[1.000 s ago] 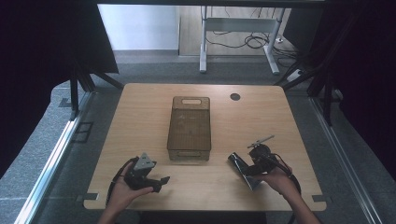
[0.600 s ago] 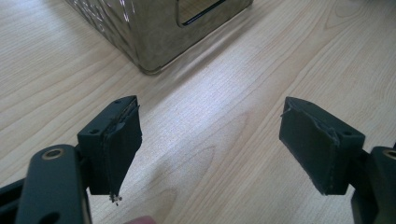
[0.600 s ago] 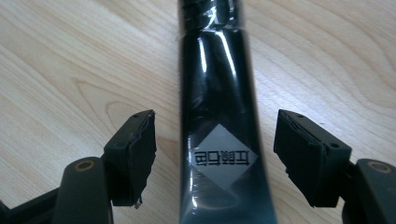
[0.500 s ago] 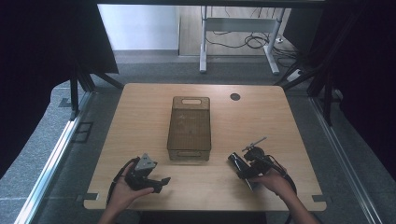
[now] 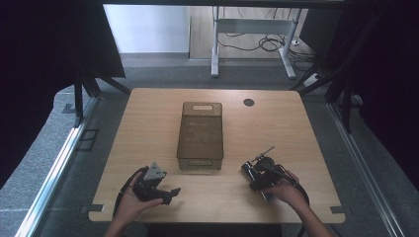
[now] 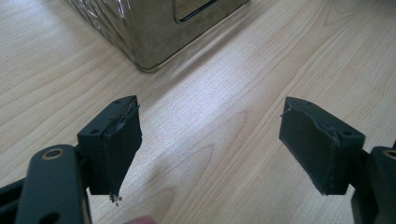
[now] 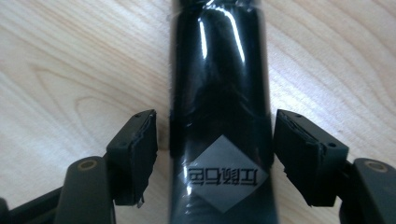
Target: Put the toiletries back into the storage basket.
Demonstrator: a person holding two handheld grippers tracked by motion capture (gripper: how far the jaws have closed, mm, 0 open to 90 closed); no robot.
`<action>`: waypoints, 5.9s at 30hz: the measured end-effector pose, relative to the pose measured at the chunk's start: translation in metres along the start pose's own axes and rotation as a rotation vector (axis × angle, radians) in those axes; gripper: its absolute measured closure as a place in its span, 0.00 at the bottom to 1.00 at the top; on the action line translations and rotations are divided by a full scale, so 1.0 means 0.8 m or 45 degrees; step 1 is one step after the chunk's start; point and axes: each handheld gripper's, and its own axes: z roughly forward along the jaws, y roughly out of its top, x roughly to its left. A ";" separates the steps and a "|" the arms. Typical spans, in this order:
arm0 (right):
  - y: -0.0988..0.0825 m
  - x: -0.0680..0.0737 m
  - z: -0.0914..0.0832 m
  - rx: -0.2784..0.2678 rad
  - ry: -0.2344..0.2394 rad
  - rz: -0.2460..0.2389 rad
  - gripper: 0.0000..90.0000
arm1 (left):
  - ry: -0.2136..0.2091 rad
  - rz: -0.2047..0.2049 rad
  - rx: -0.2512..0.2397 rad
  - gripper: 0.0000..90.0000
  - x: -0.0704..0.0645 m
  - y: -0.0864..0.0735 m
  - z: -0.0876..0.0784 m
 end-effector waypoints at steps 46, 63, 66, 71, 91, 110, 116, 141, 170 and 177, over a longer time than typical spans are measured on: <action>0.018 -0.037 -0.021 -0.006 0.254 0.126 0.49 | 0.006 0.003 0.001 0.24 -0.001 0.001 -0.001; 0.014 -0.027 0.000 0.051 0.210 0.079 0.49 | 0.005 0.003 0.003 0.24 0.000 0.000 0.000; 0.014 -0.023 0.000 0.067 0.176 0.049 0.48 | 0.004 0.002 0.002 0.24 0.000 0.000 0.000; 0.020 -0.011 0.001 0.083 0.100 -0.007 0.42 | 0.004 0.002 0.001 0.24 -0.001 0.001 0.000; 0.048 -0.027 -0.036 0.023 0.238 0.115 0.53 | 0.004 0.002 -0.002 0.24 0.000 0.000 -0.002; 0.117 -0.019 -0.108 -0.084 0.343 0.145 0.53 | -0.001 0.002 -0.011 0.24 0.001 0.001 -0.004; 0.144 -0.014 -0.116 -0.095 0.362 0.151 0.53 | -0.001 0.000 -0.014 0.24 0.001 0.001 -0.005; 0.237 0.031 -0.113 -0.036 0.389 0.156 0.53 | -0.009 -0.006 -0.023 0.24 0.006 -0.001 -0.006; 0.292 0.067 -0.061 0.018 0.455 0.272 0.53 | -0.007 -0.012 -0.034 0.24 0.010 -0.001 -0.008; 0.300 0.071 -0.046 0.036 0.452 0.316 0.53 | -0.008 -0.009 -0.029 0.24 0.010 -0.001 -0.008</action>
